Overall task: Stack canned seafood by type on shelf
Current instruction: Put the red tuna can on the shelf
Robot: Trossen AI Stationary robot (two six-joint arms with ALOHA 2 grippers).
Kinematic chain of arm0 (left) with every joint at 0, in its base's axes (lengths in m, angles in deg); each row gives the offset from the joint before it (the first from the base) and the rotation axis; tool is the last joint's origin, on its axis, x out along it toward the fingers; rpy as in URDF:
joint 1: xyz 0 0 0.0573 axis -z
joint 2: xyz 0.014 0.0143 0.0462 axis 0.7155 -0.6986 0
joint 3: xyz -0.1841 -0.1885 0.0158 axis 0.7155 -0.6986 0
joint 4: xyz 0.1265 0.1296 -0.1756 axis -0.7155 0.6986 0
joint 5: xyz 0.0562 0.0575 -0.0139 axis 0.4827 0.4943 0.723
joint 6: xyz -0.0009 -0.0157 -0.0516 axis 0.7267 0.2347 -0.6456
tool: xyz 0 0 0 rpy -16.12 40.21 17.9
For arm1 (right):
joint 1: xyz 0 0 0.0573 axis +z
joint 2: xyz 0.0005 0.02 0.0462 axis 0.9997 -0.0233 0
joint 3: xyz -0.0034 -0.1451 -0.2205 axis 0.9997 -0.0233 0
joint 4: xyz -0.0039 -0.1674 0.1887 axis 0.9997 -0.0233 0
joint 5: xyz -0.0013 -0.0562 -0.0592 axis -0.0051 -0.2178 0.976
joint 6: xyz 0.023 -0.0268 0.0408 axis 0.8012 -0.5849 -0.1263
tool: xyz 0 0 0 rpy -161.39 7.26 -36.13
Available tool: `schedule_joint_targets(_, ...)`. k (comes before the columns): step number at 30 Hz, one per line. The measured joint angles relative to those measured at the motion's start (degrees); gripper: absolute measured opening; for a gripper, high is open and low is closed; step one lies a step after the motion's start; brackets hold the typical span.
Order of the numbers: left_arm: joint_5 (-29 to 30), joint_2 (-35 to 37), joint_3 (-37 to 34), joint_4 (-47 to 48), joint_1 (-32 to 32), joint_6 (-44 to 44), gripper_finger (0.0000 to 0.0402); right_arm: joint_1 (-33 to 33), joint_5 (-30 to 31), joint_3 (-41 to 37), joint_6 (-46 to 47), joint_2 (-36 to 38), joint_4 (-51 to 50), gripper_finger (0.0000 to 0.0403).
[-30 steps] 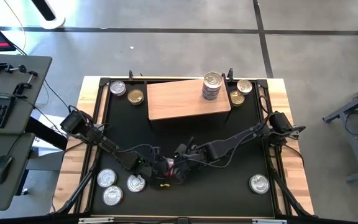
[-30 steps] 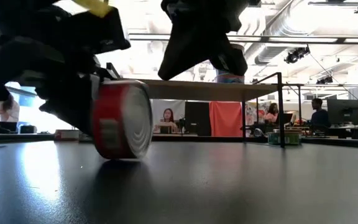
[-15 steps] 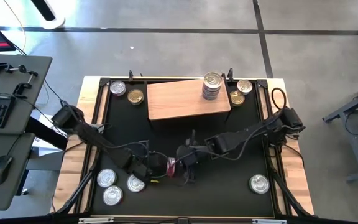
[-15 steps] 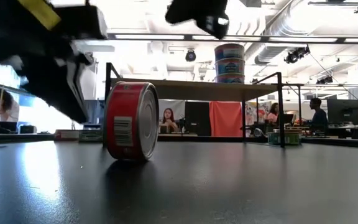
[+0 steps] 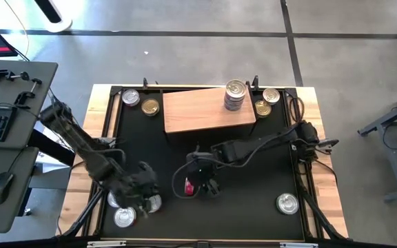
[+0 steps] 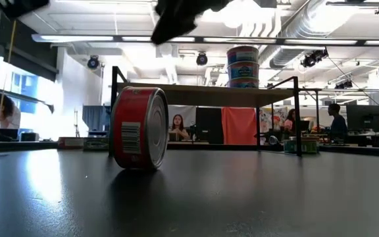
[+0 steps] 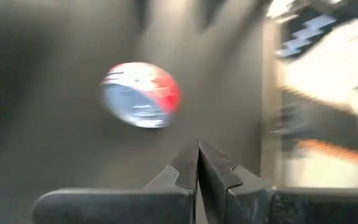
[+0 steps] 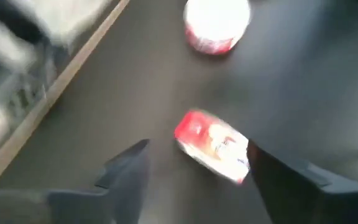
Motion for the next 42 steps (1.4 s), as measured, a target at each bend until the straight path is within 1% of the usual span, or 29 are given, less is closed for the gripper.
schedule_joint_targets(2, -1.2, 3.2, 0.0, -4.4, 1.1, -1.1, 0.0000, 0.2, 0.3, 0.0, -5.7, -0.7, 0.0, 0.0284)
schedule_joint_targets(4, -0.4, 6.1, 0.0, -9.1, 2.3, -1.3, 0.0000, 0.4, 2.1, 0.0, -9.8, -1.2, 0.2, 0.0289)
schedule_joint_targets(6, 2.9, 8.1, 0.0, -13.1, 3.4, 0.4, 0.0000, 0.6, 5.4, 0.0, -12.6, -2.1, 0.6, 0.0290)
schedule_joint_targets(8, 7.8, 9.7, 0.1, -16.0, 4.1, 4.2, 0.0000, 0.7, 7.9, -0.1, -15.1, -3.0, 1.5, 0.0291)
schedule_joint_targets(10, 11.9, 10.4, 0.1, -18.5, 4.7, 7.5, 0.0000, 0.7, 8.8, -0.1, -16.8, -3.4, 2.2, 0.0291)
schedule_joint_targets(13, 14.9, 11.0, 0.0, -20.4, 4.8, 10.0, 0.0000, 0.7, 9.3, 0.0, -18.6, -4.1, 2.6, 0.0291)
schedule_joint_targets(17, 15.5, 10.7, 0.0, -21.3, 4.7, 10.2, 0.0000, 0.7, 10.5, -0.1, -19.9, -5.6, 3.1, 0.0291)
schedule_joint_targets(22, 15.6, 10.3, 0.0, -21.2, 4.7, 9.2, 0.0000, 0.7, 10.5, -0.1, -21.7, -5.9, 1.3, 0.0291)
schedule_joint_targets(27, 16.0, 10.3, 0.0, -21.2, 4.7, 9.1, 0.0000, 0.7, 10.5, -0.1, -23.1, -5.9, 2.4, 0.0291)
schedule_joint_targets(33, 16.0, 10.2, 0.0, -21.2, 4.7, 8.6, 0.0000, 0.8, 10.1, -0.1, -23.7, -8.6, 2.4, 0.0291)
schedule_joint_targets(37, 16.6, 10.2, 0.0, -20.9, 4.7, 8.6, 0.0000, 1.3, 12.1, -0.1, -24.2, -11.0, 3.5, 0.0291)
schedule_joint_targets(42, 16.7, 10.2, 0.0, -20.9, 4.7, 8.6, 0.0000, 2.1, 13.4, -0.1, -25.5, -11.7, 2.2, 0.0290)
